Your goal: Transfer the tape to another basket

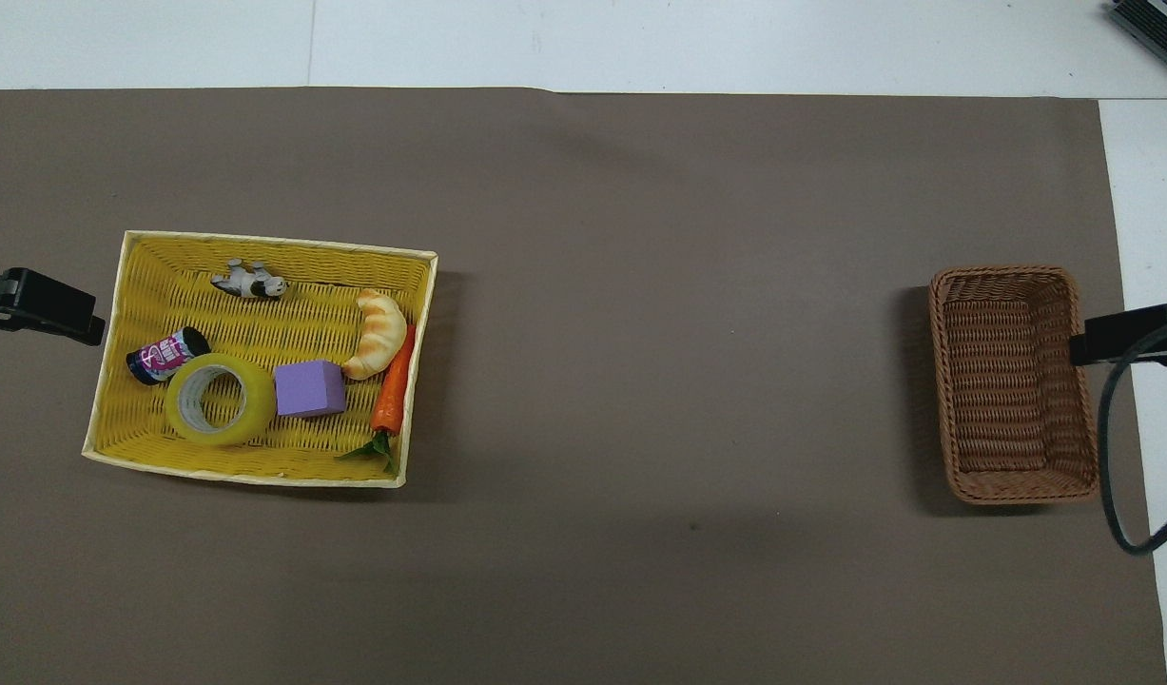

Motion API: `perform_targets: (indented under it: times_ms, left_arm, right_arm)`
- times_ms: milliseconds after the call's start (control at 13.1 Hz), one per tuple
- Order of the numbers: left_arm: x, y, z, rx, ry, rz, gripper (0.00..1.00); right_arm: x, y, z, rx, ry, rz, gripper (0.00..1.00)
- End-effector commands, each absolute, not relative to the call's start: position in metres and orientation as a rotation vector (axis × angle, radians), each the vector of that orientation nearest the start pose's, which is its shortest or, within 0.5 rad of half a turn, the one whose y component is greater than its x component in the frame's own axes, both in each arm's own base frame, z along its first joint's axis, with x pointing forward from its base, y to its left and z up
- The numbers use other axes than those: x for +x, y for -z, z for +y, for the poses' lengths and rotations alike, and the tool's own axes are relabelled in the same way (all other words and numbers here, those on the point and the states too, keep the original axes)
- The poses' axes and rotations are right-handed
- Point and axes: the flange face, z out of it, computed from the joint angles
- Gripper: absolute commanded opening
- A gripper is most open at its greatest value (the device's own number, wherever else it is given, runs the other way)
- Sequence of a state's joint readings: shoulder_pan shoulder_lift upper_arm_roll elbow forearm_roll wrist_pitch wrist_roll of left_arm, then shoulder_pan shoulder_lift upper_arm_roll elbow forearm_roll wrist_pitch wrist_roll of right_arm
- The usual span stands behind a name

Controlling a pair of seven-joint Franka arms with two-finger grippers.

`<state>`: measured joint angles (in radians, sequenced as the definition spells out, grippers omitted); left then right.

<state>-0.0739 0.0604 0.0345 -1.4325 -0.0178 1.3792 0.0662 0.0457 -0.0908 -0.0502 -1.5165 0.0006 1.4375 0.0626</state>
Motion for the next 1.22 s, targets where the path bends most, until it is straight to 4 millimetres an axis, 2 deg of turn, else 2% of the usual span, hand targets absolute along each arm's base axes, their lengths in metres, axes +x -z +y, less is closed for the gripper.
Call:
perform_targets:
  times_ms: [0, 382, 1145]
  left_arm:
    - [0.546, -0.653, -0.024, -3.125, -0.157, 0.238, 1.00]
    - [0.545, -0.660, -0.022, -3.137, -0.089, 0.218, 1.00]
    - [0.537, -0.650, -0.011, -3.141, -0.077, 0.186, 1.00]
  right_arm:
    - [0.509, -0.688, -0.007, -3.111, 0.026, 0.080, 1.00]
    - [0.509, -0.689, -0.007, -3.111, 0.028, 0.080, 1.00]
    - [0.509, -0.688, -0.006, -3.111, 0.026, 0.078, 1.00]
